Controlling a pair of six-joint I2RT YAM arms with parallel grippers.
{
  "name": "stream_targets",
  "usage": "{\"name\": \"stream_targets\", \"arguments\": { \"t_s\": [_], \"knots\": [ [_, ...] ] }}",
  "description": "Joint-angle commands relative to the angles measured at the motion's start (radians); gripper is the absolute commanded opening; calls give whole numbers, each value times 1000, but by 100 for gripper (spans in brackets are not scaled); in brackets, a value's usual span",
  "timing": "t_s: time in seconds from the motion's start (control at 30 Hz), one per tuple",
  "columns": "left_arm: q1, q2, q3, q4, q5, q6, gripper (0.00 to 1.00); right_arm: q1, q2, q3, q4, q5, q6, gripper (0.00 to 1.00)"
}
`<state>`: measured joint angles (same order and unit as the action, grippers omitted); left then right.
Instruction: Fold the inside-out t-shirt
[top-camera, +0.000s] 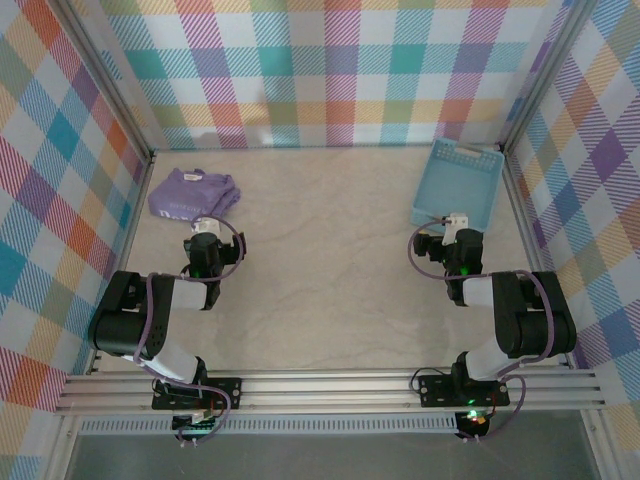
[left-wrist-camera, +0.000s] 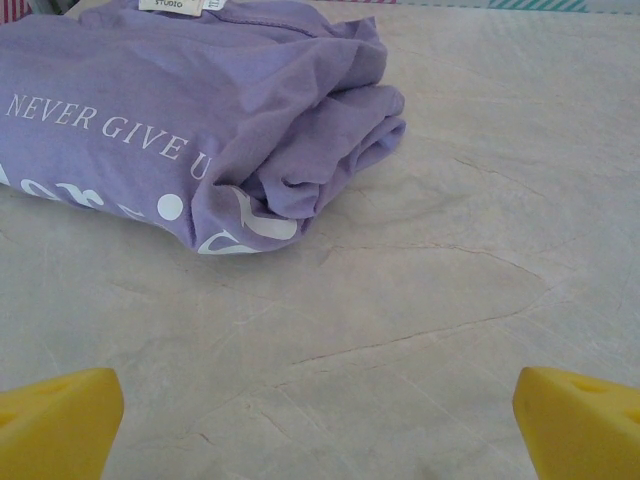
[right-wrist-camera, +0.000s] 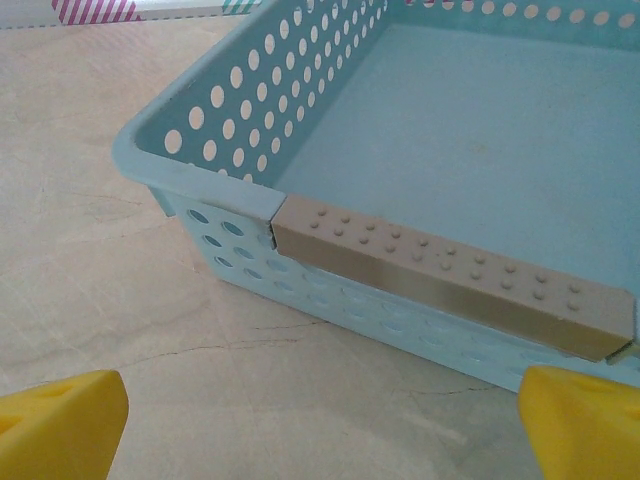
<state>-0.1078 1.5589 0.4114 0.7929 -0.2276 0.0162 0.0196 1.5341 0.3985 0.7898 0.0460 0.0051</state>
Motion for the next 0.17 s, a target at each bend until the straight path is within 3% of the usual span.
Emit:
{"name": "stream_targets", "arguments": {
  "t_s": [0.0, 0.13],
  "knots": [
    [9, 1, -6, 39, 7, -3, 100, -7, 0, 18, 27, -38, 11, 100],
    [10, 3, -5, 37, 7, -3, 100, -7, -1, 14, 36, -38, 10, 100]
  ]
}}
